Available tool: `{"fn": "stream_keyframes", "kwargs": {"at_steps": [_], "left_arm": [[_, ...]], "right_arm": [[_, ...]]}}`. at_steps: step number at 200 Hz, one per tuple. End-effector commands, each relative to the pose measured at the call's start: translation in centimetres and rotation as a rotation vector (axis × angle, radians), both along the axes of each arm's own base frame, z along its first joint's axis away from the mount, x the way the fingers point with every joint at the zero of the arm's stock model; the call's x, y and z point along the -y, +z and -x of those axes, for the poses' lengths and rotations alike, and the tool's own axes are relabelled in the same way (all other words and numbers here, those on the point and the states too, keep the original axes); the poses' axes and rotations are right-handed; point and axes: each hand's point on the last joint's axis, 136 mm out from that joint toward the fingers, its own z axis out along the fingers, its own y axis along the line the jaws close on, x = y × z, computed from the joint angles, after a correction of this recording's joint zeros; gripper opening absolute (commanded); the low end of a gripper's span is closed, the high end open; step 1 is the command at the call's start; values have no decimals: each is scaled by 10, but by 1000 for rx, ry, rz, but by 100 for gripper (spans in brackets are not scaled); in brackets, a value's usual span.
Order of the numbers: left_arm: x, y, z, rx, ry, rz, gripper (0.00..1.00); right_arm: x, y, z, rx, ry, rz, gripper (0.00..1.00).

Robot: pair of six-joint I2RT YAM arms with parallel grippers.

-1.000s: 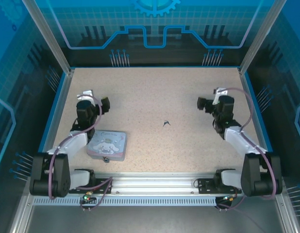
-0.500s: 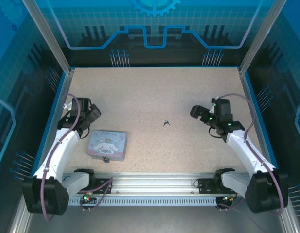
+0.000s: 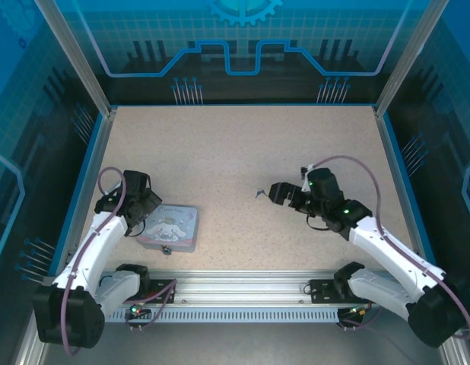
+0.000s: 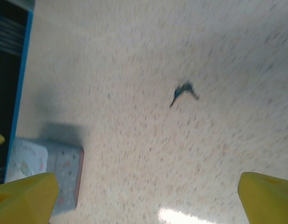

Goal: Unlock the padlock with the key

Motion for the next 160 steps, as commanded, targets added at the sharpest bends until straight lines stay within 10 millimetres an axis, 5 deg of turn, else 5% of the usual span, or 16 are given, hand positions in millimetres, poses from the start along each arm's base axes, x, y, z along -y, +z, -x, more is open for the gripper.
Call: {"fn": "stream_keyframes", "kwargs": {"at_steps": [1,77,121,160], "left_arm": [[16,-6,0,2,-26,54,99],[84,-16,-17,55,-124,159,99],[138,-11,-37,109,-185,228,99],[196,19,-73,163,-378,250,99]], "right_arm": [[-21,-18,15,-81,41,27,100],[-93,-46,29,-179,191,87,100],[-95,-44,24,-184,184,116,100],[-93,-34,21,-179,158,119,100]]}}
